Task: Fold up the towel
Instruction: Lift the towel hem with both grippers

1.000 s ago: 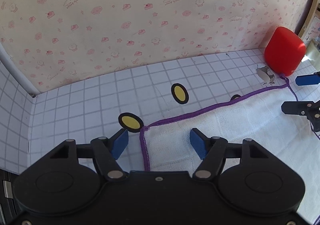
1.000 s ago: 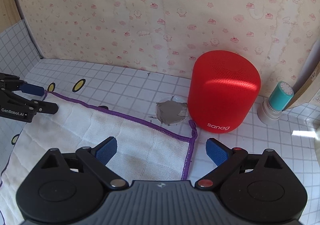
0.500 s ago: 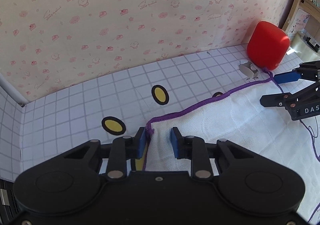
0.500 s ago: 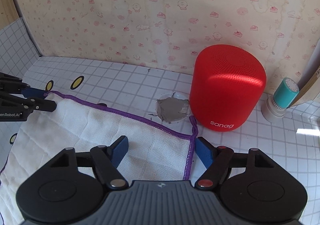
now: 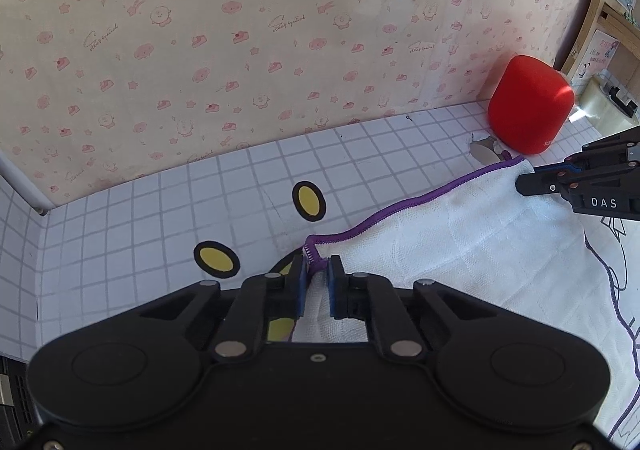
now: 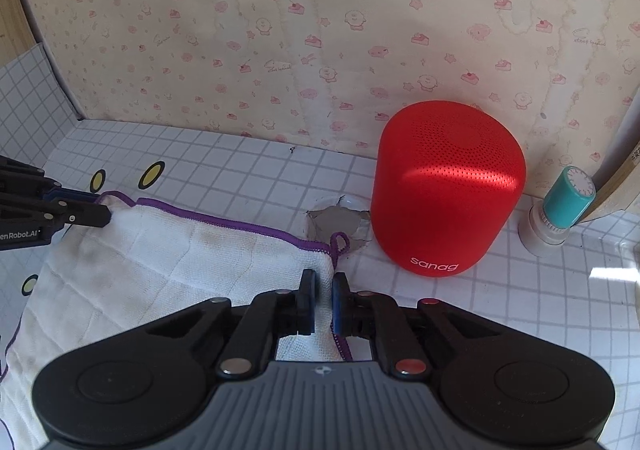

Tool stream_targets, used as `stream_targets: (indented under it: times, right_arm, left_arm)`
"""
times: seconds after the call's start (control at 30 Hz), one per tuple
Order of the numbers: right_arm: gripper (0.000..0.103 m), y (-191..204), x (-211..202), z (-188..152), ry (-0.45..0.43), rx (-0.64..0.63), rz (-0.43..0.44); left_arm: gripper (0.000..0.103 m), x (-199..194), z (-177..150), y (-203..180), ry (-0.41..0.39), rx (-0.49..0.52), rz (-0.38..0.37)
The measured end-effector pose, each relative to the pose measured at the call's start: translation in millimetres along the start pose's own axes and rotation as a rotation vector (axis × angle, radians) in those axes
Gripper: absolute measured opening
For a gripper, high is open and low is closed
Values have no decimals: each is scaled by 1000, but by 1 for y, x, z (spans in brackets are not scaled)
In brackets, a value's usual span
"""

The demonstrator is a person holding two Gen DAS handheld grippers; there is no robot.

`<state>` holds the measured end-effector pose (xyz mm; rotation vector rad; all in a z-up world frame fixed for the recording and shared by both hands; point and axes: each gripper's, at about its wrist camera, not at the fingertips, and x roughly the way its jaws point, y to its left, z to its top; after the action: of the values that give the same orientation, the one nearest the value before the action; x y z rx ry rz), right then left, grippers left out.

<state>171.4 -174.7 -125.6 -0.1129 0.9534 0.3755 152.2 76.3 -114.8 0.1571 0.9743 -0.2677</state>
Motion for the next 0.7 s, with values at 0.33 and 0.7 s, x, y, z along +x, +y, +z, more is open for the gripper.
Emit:
stream_targets:
  times: [0.33,0.7]
  right_arm:
    - [5,-5,1,2,-6,1,11]
    - [5,19,-25,2,-44,-13,0]
  left_arm:
    - [11,-12,0,1,-24,-6,15]
    - [11,-28,1,-5,-40,19,33]
